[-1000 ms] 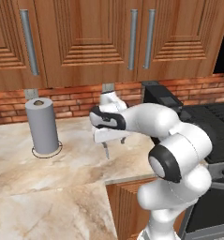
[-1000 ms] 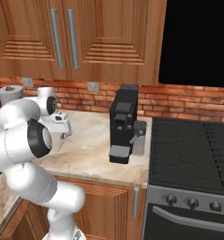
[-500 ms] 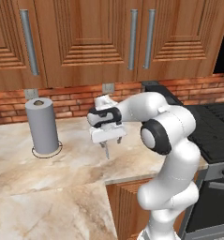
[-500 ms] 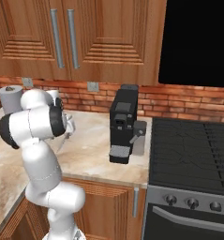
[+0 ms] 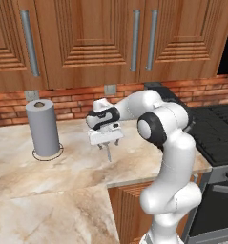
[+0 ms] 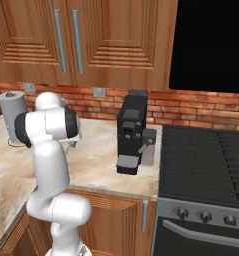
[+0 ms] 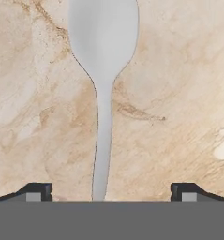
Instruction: Take the fork and place it on the left side of the plate. Then take the spoon and place it on the right side of the plate. Make sure they're directly next to the plate.
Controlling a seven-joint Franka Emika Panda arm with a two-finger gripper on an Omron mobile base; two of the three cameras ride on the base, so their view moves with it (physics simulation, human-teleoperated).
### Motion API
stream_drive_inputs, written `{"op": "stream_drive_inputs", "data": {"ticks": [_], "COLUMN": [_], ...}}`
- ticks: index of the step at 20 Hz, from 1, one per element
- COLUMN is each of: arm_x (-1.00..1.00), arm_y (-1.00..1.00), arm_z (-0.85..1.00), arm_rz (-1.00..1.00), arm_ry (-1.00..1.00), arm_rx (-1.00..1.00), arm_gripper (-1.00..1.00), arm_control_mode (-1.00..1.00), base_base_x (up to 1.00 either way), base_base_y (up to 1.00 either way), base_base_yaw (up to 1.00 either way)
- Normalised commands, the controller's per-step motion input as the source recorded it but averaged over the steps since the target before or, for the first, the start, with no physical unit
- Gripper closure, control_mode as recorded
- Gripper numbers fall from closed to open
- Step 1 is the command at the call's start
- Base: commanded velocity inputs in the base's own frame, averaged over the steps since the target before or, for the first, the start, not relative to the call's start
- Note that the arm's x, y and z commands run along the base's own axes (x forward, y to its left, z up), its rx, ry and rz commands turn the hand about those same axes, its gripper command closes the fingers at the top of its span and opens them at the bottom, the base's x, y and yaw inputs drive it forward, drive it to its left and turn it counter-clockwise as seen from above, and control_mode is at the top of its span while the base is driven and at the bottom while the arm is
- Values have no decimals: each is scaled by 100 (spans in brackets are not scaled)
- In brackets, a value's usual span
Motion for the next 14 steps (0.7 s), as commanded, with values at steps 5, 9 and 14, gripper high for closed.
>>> {"op": "stream_drive_inputs", "data": {"ticks": [5,9,14], "arm_x": [23,19,19], "arm_y": [11,0,0], "arm_z": [-37,-37,-37], "arm_rz": [0,0,0], "arm_ry": [0,0,-2], "arm_rx": [-3,-2,0], "arm_gripper": [-100,-100,-100], "arm_control_mode": [-100,-100,-100], "base_base_x": [0,0,0], "base_base_y": [0,0,0], "base_base_yaw": [0,0,0]}}
